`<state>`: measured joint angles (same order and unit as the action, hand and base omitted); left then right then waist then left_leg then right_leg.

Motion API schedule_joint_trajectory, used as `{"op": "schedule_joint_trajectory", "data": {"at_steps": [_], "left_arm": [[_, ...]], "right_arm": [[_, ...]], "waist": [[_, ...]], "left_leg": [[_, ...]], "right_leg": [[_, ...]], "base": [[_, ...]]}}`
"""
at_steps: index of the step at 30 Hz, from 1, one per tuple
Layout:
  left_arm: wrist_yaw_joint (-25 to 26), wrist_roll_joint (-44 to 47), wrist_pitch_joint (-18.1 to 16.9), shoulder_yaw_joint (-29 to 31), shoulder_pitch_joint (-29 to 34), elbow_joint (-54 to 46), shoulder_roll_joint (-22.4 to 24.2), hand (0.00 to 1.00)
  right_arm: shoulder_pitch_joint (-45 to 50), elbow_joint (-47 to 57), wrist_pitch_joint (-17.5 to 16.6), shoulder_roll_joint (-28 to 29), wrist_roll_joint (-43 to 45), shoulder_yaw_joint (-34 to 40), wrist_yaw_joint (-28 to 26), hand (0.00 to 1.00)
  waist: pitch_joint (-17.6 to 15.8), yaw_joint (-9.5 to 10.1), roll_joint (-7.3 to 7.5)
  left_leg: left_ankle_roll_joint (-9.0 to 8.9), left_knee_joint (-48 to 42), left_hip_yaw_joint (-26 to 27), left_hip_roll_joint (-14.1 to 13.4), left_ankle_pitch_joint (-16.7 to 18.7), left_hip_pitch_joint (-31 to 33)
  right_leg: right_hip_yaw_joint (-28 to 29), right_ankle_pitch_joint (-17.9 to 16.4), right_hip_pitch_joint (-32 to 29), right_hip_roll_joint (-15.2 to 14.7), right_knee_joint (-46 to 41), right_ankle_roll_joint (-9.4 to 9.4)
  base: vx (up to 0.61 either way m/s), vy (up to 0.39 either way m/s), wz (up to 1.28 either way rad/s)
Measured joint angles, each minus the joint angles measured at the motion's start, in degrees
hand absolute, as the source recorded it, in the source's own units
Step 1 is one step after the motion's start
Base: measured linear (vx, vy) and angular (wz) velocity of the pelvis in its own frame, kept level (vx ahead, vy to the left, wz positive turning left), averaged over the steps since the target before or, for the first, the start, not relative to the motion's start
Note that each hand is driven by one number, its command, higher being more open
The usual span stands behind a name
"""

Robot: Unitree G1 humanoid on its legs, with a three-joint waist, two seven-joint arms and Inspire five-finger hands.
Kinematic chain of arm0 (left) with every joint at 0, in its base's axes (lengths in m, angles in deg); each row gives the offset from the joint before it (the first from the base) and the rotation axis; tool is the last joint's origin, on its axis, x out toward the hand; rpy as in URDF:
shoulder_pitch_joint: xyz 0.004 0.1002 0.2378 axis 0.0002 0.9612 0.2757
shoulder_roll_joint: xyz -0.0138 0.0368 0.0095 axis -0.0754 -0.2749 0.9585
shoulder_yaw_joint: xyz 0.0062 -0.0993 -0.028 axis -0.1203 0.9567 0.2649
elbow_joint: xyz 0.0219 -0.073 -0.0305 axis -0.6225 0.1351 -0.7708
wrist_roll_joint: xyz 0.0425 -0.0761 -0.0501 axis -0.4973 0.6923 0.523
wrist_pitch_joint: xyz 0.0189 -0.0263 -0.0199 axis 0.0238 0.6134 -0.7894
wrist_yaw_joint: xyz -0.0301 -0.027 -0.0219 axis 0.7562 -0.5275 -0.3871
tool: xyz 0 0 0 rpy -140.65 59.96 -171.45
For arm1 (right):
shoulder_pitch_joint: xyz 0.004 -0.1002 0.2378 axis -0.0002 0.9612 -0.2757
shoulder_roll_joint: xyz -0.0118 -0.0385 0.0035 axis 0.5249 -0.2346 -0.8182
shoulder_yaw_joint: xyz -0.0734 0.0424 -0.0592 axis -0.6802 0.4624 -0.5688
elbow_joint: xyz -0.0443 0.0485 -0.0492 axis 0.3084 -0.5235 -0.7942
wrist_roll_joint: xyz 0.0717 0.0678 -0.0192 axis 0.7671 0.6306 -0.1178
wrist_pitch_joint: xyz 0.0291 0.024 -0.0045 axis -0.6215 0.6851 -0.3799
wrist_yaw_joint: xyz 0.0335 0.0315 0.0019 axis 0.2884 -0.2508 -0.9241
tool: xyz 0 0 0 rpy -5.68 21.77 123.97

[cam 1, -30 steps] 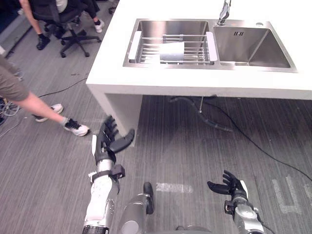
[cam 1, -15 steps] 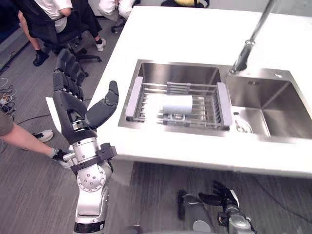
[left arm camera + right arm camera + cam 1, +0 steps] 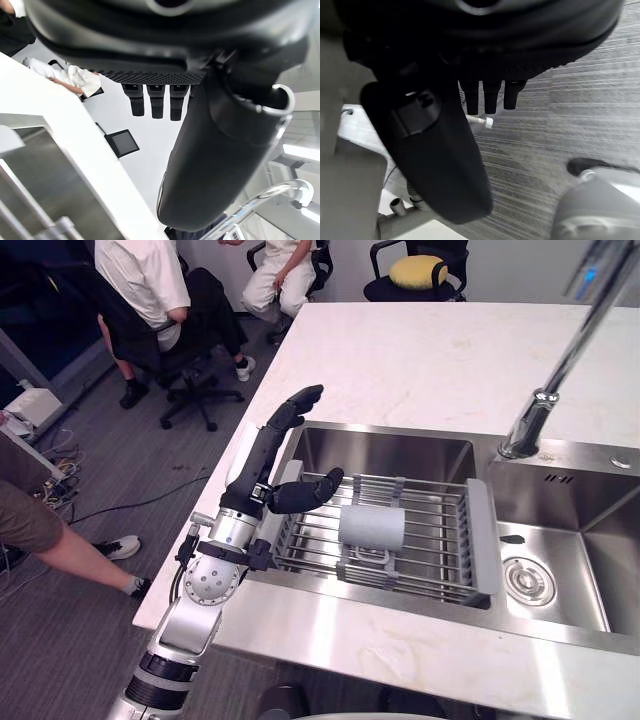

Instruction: Walk over to the sink, pick up the cup, carry it to the dishwasher, place the cup inside the dishwasher, then close the dishwasher door

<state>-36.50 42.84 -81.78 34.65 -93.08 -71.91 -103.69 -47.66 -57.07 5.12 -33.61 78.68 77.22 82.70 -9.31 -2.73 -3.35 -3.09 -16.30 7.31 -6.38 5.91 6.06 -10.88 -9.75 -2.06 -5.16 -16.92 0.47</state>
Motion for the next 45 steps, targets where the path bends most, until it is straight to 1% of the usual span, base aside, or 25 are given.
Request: {"op": "schedule_joint_trajectory", "data": {"at_steps": [2,3,5,8,9,11,12,13,14,16,19,21,25,28,33,37,40,45], "left_arm": [[-1.27,-1.28,1.15,-2.73,-0.01,0.34,-1.34,0.9],[-1.71,-1.5,1.31,-3.57,-0.01,0.37,-1.62,0.9],[-3.32,-2.48,1.43,-6.58,-0.03,0.37,-2.05,0.9],[-5.13,-4.73,1.43,-9.17,-0.06,0.37,-1.97,0.9],[-5.7,-5.8,1.44,-10.17,-0.07,0.37,-1.94,0.9],[-7.03,-7.36,1.44,-11.17,-0.05,0.37,-1.95,0.9],[-7.27,-7.61,1.44,-11.41,-0.05,0.36,-1.96,0.9],[-7.36,-7.94,1.43,-11.78,-0.07,0.36,-1.96,0.9],[-7.58,-8.06,1.43,-12.15,-0.04,0.36,-1.96,0.9],[-7.77,-8.64,1.44,-12.37,-0.03,0.36,-1.96,0.9],[-8.11,-10.02,1.46,-13.2,0.0,0.35,-1.95,0.9],[-8.55,-11.7,1.73,-14.07,0.09,0.35,-1.91,0.9],[-8.52,-15.53,2.06,-15.61,0.07,0.85,-0.66,0.9],[-8.28,-18.85,2.11,-15.74,-0.13,4.13,0.75,0.9],[-8.16,-22.94,3.2,-15.76,-0.43,10.93,0.55,0.9],[-7.48,-25.24,3.31,-15.77,-1.67,12.76,0.46,0.9],[-7.48,-27.34,4.15,-15.79,-3.32,15.55,0.41,0.9],[-7.53,-30.34,5.1,-15.84,-5.04,19.05,-0.12,0.9]], "right_arm": [[0.73,-0.02,0.02,0.11,-0.02,0.03,-0.07,0.9],[0.78,-0.02,0.02,0.17,-0.02,0.02,-0.11,0.9],[0.85,-0.15,-0.05,0.75,-0.04,-0.02,-0.34,0.9],[0.73,-0.16,-0.05,1.49,-0.29,-0.22,-0.44,0.9],[0.74,-0.16,-0.05,1.54,-0.34,-0.73,-0.45,0.9],[1.23,-0.17,-0.04,1.56,-0.47,-1.52,-0.49,0.9],[1.36,-0.24,-0.04,1.55,-0.49,-1.69,-0.49,0.9],[1.4,-0.36,-0.03,1.6,-0.5,-1.8,-0.52,0.9],[1.39,-0.45,-0.03,1.65,-0.54,-1.85,-0.55,0.9],[1.27,-0.75,-0.03,1.67,-1.02,-1.85,-0.57,0.9],[1.33,-1.38,-0.02,2.08,-1.15,-1.86,-0.58,0.9],[1.41,-1.47,0.0,2.71,-1.74,-1.86,-0.57,0.9],[1.24,-1.46,0.0,3.17,-2.25,-2.06,-0.58,0.9],[1.04,-1.42,0.0,3.2,-2.25,-2.38,-0.59,0.9],[1.11,-1.38,0.0,3.19,-2.26,-2.41,-0.55,0.9],[1.04,-1.38,0.01,3.19,-2.27,-2.41,-0.51,0.9],[0.99,-1.29,0.01,3.19,-2.27,-2.4,-0.51,0.9],[0.75,-1.22,0.02,3.14,-2.27,-2.4,-0.55,0.9]], "waist": [[0.05,0.02,0.17],[0.07,-0.03,0.19],[0.36,-0.02,0.38],[1.07,-0.33,0.64],[1.33,-0.42,1.04],[2.24,-0.5,1.04],[2.41,-0.57,1.3],[2.79,-0.69,1.06],[2.86,-0.87,1.3],[3.12,-1.14,1.24],[3.42,-1.19,1.76],[3.67,-1.24,2.45],[4.09,-1.29,2.94],[4.3,-1.42,2.83],[4.47,-2.22,2.57],[4.46,-2.74,2.54],[4.37,-3.07,2.37],[3.98,-3.79,1.74]], "left_leg": [[0.69,1.82,0.0,1.41,-0.53,-1.0],[0.83,2.49,-0.01,1.69,-0.77,-1.48],[0.88,4.62,0.18,2.53,-1.57,-3.09],[0.61,7.44,0.33,2.81,-2.94,-4.44],[0.42,8.34,0.37,2.74,-3.34,-4.84],[0.27,8.99,0.55,2.45,-3.49,-5.14],[0.19,9.21,0.6,2.41,-3.54,-5.15],[0.17,9.38,0.72,2.36,-3.56,-5.22],[0.17,9.66,0.98,2.34,-3.56,-5.38],[0.17,10.0,1.33,2.35,-3.55,-5.63],[0.18,10.24,1.48,2.4,-3.54,-5.81],[0.18,10.38,1.61,2.36,-3.54,-5.81],[0.28,10.66,2.0,2.47,-3.61,-6.11],[0.42,11.81,2.28,2.58,-4.21,-6.78],[0.5,13.96,2.56,2.6,-5.57,-6.97],[0.6,14.61,2.94,2.81,-5.68,-7.27],[0.62,15.17,3.15,2.9,-5.69,-7.75],[0.71,15.89,3.47,3.06,-5.77,-7.86]], "right_leg": [[1.61,0.02,0.39,-0.89,0.46,0.21],[1.89,0.01,0.72,-1.05,0.67,0.3],[2.72,-0.07,1.59,-1.34,1.58,0.83],[2.82,-0.05,1.75,-1.26,2.32,0.86],[2.88,-0.04,1.78,-1.12,2.54,0.89],[3.04,0.1,1.78,-0.8,2.97,1.06],[3.09,0.14,1.77,-0.73,3.06,1.1],[3.21,0.18,1.77,-0.64,3.15,1.14],[3.47,0.27,1.74,-0.58,3.24,1.27],[3.85,0.44,1.8,-0.52,3.31,1.39],[4.14,0.51,1.82,-0.51,3.55,1.45],[4.3,0.79,1.88,-0.41,3.97,1.42],[4.69,1.13,2.01,-0.48,4.32,1.5],[4.89,1.6,2.04,-0.48,5.17,1.48],[4.96,3.03,2.0,-0.16,7.37,1.5],[5.3,3.6,2.31,-0.21,8.51,1.73],[5.46,3.98,2.88,-0.19,9.56,1.81],[5.64,4.28,2.88,-0.22,10.22,1.9]], "base": [[0.07,0.092,0.11],[0.04,0.078,0.08],[0.01,0.039,0.01],[-0.02,-0.008,-0.02],[-0.01,-0.048,-0.03],[0.01,-0.046,-0.05],[0.03,-0.029,-0.06],[0.04,-0.018,-0.07],[0.06,-0.01,-0.11],[0.06,0.004,-0.1],[0.02,0.007,-0.06],[-0.01,0.005,-0.03],[-0.02,0.017,-0.05],[-0.04,0.012,-0.05],[-0.02,0.003,-0.02],[0.02,0.014,-0.05],[0.02,0.008,-0.04],[0.01,0.001,-0.01]]}}
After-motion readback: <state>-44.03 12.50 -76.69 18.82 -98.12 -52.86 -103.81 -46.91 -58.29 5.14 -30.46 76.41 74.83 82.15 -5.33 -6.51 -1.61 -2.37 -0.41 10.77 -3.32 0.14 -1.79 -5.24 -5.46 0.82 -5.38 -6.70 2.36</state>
